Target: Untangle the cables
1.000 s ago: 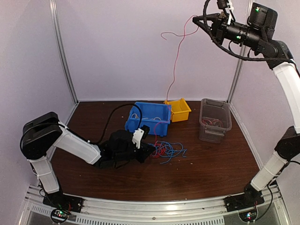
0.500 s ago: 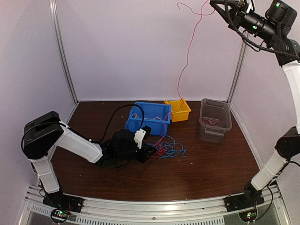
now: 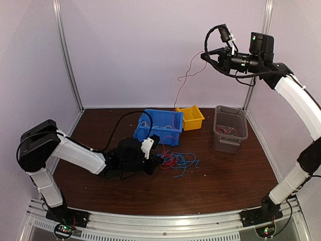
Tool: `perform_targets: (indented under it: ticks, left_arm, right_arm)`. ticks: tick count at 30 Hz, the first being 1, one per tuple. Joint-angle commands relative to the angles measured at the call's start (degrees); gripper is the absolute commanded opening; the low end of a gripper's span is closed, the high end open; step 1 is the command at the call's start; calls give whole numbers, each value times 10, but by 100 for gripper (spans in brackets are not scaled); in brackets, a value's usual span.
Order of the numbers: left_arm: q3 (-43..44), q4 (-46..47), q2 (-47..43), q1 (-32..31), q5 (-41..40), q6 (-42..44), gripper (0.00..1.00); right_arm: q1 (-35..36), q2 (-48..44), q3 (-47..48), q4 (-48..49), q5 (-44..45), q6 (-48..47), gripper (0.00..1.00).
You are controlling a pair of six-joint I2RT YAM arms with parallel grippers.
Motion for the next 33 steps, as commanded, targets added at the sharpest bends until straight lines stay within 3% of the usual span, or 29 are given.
perform_targets:
  ticks: [1, 7, 9, 12, 33]
  left_arm:
    - [0, -111, -74, 0, -76, 27, 0]
    - [-18, -262, -86, 6, -132, 44, 0]
    - [-26, -282, -80, 7, -137, 34, 0]
    - [-41, -263, -79, 6, -135, 23, 0]
    - [4, -230, -73, 6, -152, 34, 1]
  right_arm:
    - [-34, -16, 93, 17, -4, -1, 0]
    - [-133, 30, 222, 121, -46, 139, 0]
    - [-158, 44, 243, 156, -66, 189, 0]
    - [-160, 48, 244, 165, -72, 193, 0]
    - [-168, -57, -51, 84, -9, 16, 0]
